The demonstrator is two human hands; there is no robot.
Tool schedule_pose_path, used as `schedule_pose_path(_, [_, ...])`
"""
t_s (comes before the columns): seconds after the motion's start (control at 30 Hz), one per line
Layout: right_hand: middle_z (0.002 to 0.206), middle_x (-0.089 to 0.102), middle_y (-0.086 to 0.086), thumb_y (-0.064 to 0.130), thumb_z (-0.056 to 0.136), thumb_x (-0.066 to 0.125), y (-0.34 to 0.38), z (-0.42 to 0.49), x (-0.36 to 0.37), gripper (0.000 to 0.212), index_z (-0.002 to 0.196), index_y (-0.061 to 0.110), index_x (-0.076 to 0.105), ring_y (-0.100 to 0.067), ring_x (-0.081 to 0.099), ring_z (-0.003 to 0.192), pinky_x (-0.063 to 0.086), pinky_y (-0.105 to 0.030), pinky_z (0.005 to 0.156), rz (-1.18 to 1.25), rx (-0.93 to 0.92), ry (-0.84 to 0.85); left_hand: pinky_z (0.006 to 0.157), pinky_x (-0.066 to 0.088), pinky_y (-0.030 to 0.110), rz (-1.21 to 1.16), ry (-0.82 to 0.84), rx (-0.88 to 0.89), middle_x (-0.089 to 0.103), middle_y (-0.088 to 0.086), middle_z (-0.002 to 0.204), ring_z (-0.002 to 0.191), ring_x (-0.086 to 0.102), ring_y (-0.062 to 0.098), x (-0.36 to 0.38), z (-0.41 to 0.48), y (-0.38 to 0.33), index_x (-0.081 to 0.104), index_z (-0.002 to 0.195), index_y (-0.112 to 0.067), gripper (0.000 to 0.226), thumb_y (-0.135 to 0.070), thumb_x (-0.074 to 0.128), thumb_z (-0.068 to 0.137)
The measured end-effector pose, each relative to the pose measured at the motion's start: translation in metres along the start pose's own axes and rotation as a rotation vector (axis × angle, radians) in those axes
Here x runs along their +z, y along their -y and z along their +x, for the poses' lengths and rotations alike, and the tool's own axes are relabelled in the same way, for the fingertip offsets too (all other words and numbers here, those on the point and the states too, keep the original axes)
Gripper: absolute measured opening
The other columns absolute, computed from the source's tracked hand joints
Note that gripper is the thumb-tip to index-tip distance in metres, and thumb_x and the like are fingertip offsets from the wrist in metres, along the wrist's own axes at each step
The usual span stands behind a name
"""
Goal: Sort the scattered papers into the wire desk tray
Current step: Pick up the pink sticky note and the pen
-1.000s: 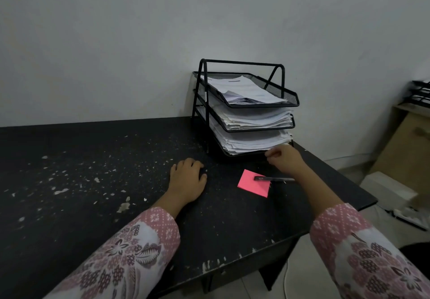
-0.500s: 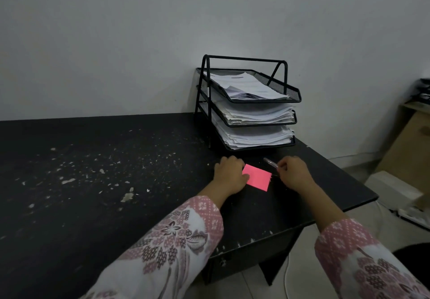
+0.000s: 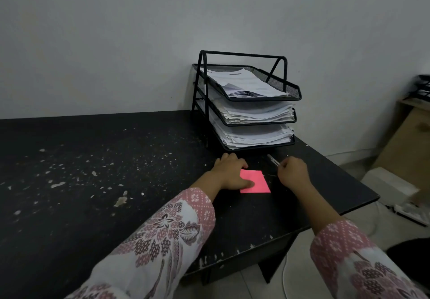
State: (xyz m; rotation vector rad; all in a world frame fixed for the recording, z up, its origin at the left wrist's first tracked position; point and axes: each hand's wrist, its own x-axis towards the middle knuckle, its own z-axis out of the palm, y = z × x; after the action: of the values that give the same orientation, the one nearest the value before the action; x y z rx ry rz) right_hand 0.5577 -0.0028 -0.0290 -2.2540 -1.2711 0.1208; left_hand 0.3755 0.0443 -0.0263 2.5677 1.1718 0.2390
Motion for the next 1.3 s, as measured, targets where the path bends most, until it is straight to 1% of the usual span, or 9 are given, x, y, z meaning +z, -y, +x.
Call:
schedule_pose_path(0.33, [0.094, 0.065, -0.011, 0.010, 0.087, 0.052, 0.044, -0.025, 0.001, 0.019, 0.097, 0.004, 0.067, -0.025, 0.061, 0.095, 0.042, -0.024, 0.078, 0.161, -0.006, 0.111, 0.080, 0.046, 0.028, -0.545, -0.103, -0.191, 0.057, 0.003, 0.099, 0.088, 0.054, 0.014, -0.015, -0.027, 0.024, 0.054, 0.094, -0.017, 0.026, -0.016, 0.074, 0.077])
schedule_pose_path(0.43, [0.083, 0.063, -0.007, 0.009, 0.085, 0.052, 0.062, -0.029, 0.006, 0.016, 0.077, 0.012, 0.065, -0.021, 0.058, 0.080, 0.050, -0.031, 0.081, 0.239, -0.017, 0.160, 0.064, 0.051, 0.026, -0.747, -0.166, -0.289, 0.058, 0.006, 0.097, 0.085, 0.058, 0.017, -0.020, -0.038, 0.036, 0.050, 0.083, -0.018, 0.020, -0.009, 0.069, 0.082])
schedule_pose_path(0.57, [0.073, 0.063, -0.010, 0.006, 0.083, 0.052, 0.093, -0.036, 0.015, 0.027, 0.060, 0.019, 0.057, -0.022, 0.060, 0.069, 0.055, -0.040, 0.080, 0.342, -0.046, 0.200, 0.048, 0.049, 0.021, -0.931, -0.349, -0.453, 0.056, 0.012, 0.111, 0.084, 0.059, 0.019, -0.039, -0.058, 0.068, 0.047, 0.097, -0.016, 0.024, -0.005, 0.065, 0.084])
schedule_pose_path(0.67, [0.070, 0.060, -0.011, 0.003, 0.086, 0.051, 0.125, -0.041, 0.022, 0.029, 0.061, 0.017, 0.056, -0.025, 0.061, 0.066, 0.056, -0.039, 0.076, 0.415, -0.085, 0.243, 0.054, 0.053, 0.023, -0.983, -0.499, -0.517, 0.050, 0.013, 0.122, 0.096, 0.058, 0.024, -0.060, -0.070, 0.100, 0.052, 0.098, -0.013, 0.019, 0.001, 0.058, 0.087])
schedule_pose_path(0.83, [0.070, 0.059, -0.008, -0.001, 0.087, 0.050, 0.180, -0.039, 0.044, 0.019, 0.077, 0.014, 0.055, -0.024, 0.063, 0.064, 0.058, -0.035, 0.064, 0.448, -0.124, 0.280, 0.086, 0.056, 0.038, -0.982, -0.524, -0.590, 0.042, 0.014, 0.136, 0.115, 0.053, 0.032, -0.085, -0.073, 0.152, 0.060, 0.115, -0.006, 0.033, 0.009, 0.056, 0.086])
schedule_pose_path(0.93, [0.080, 0.061, -0.013, -0.004, 0.086, 0.049, 0.205, -0.030, 0.063, 0.017, 0.081, 0.013, 0.051, -0.025, 0.064, 0.064, 0.057, -0.038, 0.061, 0.469, -0.145, 0.266, 0.089, 0.054, 0.040, -0.963, -0.561, -0.598, 0.043, 0.016, 0.134, 0.113, 0.054, 0.031, -0.093, -0.067, 0.178, 0.057, 0.123, -0.005, 0.042, 0.010, 0.058, 0.084])
schedule_pose_path(1.03, [0.088, 0.063, -0.015, -0.004, 0.085, 0.050, 0.228, -0.013, 0.084, 0.025, 0.072, 0.018, 0.051, -0.028, 0.066, 0.078, 0.058, -0.042, 0.073, 0.476, -0.146, 0.226, 0.094, 0.051, 0.039, -0.885, -0.585, -0.593, 0.047, 0.015, 0.133, 0.112, 0.055, 0.028, -0.099, -0.056, 0.200, 0.058, 0.125, -0.008, 0.044, 0.008, 0.060, 0.083])
schedule_pose_path(1.13, [0.096, 0.063, -0.012, -0.003, 0.085, 0.052, 0.244, 0.009, 0.105, 0.018, 0.082, 0.014, 0.057, -0.026, 0.064, 0.089, 0.056, -0.036, 0.080, 0.473, -0.114, 0.208, 0.102, 0.043, 0.034, -0.762, -0.579, -0.578, 0.050, 0.012, 0.135, 0.118, 0.051, 0.024, -0.103, -0.037, 0.219, 0.058, 0.126, -0.012, 0.042, 0.001, 0.061, 0.086])
schedule_pose_path(1.3, [0.098, 0.061, -0.009, -0.007, 0.083, 0.052, 0.257, 0.046, 0.134, 0.021, 0.094, 0.009, 0.060, -0.019, 0.059, 0.084, 0.051, -0.028, 0.072, 0.444, -0.127, 0.147, 0.105, 0.039, 0.030, -0.729, -0.571, -0.537, 0.055, 0.011, 0.129, 0.116, 0.053, 0.021, -0.104, 0.008, 0.242, 0.059, 0.125, -0.012, 0.042, -0.004, 0.067, 0.084])
